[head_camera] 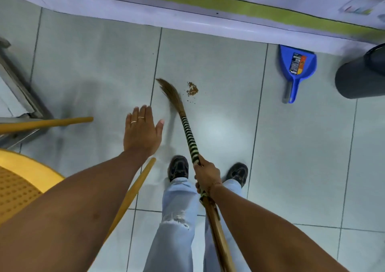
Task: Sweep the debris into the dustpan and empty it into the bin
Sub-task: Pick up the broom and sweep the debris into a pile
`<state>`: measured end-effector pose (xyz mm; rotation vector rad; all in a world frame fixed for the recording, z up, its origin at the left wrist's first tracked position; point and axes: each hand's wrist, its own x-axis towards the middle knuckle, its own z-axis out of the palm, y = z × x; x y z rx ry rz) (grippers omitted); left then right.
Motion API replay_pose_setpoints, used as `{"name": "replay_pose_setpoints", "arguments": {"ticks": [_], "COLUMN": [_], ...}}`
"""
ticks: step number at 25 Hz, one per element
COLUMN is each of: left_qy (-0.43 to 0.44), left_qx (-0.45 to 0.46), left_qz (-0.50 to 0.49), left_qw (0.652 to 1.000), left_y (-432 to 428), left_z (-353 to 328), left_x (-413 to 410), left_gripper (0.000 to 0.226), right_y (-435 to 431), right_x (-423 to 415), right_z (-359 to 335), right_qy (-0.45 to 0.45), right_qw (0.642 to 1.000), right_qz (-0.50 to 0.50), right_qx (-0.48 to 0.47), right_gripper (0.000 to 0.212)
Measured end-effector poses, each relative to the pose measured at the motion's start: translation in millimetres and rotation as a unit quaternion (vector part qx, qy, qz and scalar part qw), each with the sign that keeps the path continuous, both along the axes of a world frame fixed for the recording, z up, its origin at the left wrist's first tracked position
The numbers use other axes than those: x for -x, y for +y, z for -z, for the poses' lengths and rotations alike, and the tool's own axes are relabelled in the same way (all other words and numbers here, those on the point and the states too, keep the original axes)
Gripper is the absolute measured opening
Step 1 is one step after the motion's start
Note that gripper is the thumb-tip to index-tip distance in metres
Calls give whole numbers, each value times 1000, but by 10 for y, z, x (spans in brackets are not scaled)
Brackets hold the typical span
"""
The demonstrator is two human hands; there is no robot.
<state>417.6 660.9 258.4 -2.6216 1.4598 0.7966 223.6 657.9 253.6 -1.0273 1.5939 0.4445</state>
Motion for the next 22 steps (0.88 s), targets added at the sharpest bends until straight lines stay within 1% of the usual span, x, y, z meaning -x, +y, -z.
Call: {"name": "replay_pose_setpoints", "arguments": {"ticks": [2,4,8,10,14,18,22], "left_qy": [12,14,8,4,-4,-1,-10], "left_qx": [-1,-8,-14,-20,-24,-16,1], "left_qz": [9,13,30,43,58,58,63], "left_qw": [1000,1000,999,999,998,998,998], "left_y": [58,125,206,226,201,142,98], "left_z": [-56,-83,-57,-14,21,11,-30], "left_x": [174,305,455,508,615,686,753], "left_gripper": [56,56,55,56,55,55,54], "right_y": [86,159,247,225,39,-117,-176], "right_x": [214,347,442,514,666,712,851], "right_z": [-110,-148,5,130,305,338,219], "right_qy": [-12,-14,-1,23,51,47,45], "right_qw": [999,994,972,962,966,968,970], "right_qz": [-31,-97,-232,-269,-249,-238,-218], "right_qx": [25,41,36,30,39,70,93], "right_gripper": [43,44,43,39,36,37,40]}}
